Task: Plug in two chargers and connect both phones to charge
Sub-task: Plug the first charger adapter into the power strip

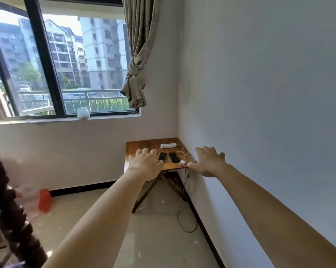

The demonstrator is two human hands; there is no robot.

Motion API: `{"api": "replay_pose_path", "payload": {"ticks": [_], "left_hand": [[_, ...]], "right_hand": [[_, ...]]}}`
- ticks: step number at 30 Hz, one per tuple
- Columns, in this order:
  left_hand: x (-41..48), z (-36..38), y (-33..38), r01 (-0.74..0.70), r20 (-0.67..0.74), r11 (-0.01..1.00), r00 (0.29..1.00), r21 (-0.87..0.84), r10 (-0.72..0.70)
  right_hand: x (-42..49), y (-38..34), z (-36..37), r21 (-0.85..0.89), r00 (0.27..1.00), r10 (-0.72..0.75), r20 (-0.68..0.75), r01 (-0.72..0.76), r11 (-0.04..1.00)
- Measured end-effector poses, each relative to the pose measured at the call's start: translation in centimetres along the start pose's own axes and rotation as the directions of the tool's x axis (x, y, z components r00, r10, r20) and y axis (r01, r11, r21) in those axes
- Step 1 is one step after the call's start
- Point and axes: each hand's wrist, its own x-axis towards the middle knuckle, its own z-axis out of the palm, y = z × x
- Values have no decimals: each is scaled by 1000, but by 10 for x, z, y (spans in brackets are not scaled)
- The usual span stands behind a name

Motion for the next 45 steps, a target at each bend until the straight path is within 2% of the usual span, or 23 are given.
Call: {"api": "replay_pose_path", "payload": {"ticks": [8,17,24,30,39,45], "left_hand": [[171,48,-32,12,29,1000,1000,-25,-11],[359,75,-78,-53,18,999,998,-12,53],[486,128,-79,-109,41,994,993,-23,110],[603,187,-69,-92,34,993,995,-70,94],[737,286,-49,-34,143,991,988,-127,53],[801,354,-52,-25,296,990,953,-140,67]], "right_hand": [[175,-5,46,6,999,11,40,-12,1000],[355,-18,84,33,995,85,61,-87,996],[481,8,132,34,985,121,119,-126,991],[595,50,177,47,985,110,131,-117,992],[736,107,256,48,959,102,265,-119,992],[799,133,323,107,927,139,348,-186,977]]}}
